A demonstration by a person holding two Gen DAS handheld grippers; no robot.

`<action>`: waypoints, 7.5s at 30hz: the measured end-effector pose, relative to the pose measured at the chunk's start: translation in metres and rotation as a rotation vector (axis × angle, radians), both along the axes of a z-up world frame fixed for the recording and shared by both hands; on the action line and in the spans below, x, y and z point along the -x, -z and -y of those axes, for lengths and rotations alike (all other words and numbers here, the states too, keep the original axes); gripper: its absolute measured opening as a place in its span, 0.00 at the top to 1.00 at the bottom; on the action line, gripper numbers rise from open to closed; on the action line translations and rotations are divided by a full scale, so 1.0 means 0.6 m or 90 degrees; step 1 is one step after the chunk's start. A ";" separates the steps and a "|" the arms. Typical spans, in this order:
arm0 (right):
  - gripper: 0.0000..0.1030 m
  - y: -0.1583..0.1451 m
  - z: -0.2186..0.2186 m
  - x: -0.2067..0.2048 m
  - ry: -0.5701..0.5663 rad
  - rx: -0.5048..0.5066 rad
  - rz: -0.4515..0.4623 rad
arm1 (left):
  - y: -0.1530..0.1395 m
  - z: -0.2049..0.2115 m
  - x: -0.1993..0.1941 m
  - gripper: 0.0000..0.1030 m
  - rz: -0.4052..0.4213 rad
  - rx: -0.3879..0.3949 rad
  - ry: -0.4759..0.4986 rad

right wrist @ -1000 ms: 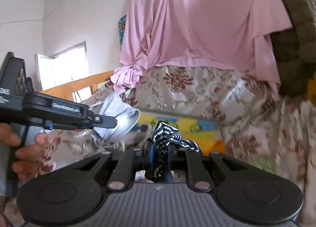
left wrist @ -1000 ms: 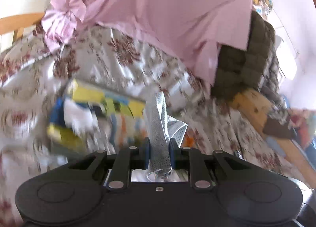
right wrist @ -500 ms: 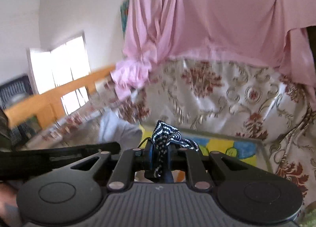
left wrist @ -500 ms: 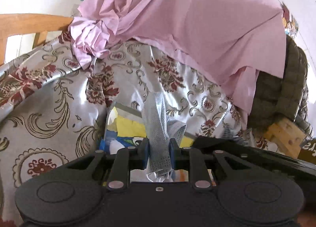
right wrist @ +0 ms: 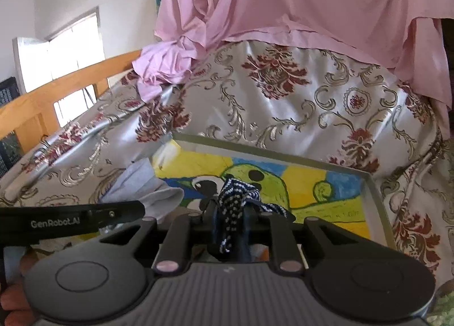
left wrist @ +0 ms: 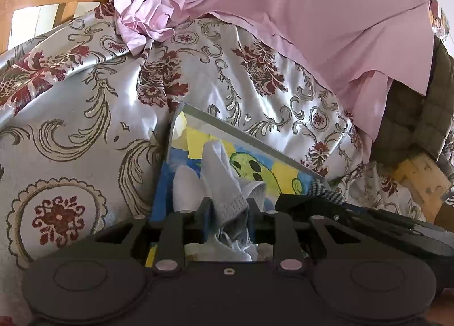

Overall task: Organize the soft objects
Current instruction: 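Open the right tool to drop the sock while the left releases the mask into the tray, then move both open tools back over the remaining pile, then lower the left tool onto the white blue-print cloth and close it, then grasp a white sock with the right tool while the left lifts the cloth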

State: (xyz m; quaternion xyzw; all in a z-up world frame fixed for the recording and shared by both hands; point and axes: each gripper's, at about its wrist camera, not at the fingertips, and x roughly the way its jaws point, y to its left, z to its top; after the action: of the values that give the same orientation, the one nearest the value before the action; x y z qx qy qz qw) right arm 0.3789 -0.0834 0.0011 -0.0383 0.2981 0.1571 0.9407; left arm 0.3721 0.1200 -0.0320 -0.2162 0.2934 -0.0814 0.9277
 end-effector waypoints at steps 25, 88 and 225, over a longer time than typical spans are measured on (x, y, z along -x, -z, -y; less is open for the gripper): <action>0.18 -0.028 0.057 0.052 0.038 0.016 0.034 | -0.042 0.032 0.031 0.20 0.022 -0.076 -0.007; 0.00 0.018 0.230 0.554 0.081 -0.066 0.057 | -0.038 0.203 0.505 0.01 -0.011 -0.229 -0.047; 0.86 0.005 0.189 0.324 -0.037 -0.118 -0.036 | -0.031 0.170 0.264 0.87 0.011 -0.156 0.150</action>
State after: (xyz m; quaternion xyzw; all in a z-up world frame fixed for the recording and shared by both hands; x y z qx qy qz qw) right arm 0.1842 -0.1970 -0.0020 0.0446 0.3076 0.2126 0.9264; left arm 0.2134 0.0180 -0.0134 -0.0645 0.3165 -0.1553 0.9336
